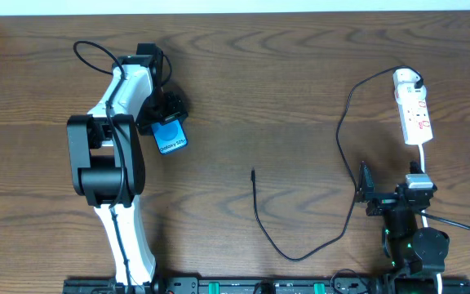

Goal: Plug charger to phone and switch on socket

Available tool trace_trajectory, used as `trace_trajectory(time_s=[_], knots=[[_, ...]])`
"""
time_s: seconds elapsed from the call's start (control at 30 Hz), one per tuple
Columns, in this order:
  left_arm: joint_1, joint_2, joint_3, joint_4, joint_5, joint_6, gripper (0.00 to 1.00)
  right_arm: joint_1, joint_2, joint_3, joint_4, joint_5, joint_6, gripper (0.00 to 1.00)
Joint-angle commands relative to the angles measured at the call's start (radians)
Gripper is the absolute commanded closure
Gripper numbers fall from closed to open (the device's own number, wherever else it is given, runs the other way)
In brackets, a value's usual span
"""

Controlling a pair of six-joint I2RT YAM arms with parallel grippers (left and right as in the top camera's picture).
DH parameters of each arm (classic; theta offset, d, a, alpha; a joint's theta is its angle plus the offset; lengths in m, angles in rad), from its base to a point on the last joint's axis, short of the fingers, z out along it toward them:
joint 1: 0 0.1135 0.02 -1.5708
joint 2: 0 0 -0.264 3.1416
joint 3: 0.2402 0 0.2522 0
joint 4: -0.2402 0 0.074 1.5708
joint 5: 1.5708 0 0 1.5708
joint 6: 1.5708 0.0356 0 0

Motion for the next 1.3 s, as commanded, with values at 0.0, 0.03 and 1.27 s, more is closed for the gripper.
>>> trace_trajectory(time_s=[0.0, 0.03, 1.27], knots=[[0.002, 0.028, -0.037, -0.002, -0.024, 0.002, 0.18, 0.019, -0.006, -0.001, -0.003, -0.006, -0.011, 0.01], [0.002, 0.028, -0.037, -0.002, -0.024, 0.002, 0.19, 0.019, -0.006, -0.001, -0.003, -0.006, -0.011, 0.01], [0.002, 0.028, -0.037, -0.014, -0.024, 0.002, 0.24, 0.019, -0.006, -0.001, -0.003, -0.006, -0.011, 0.01]])
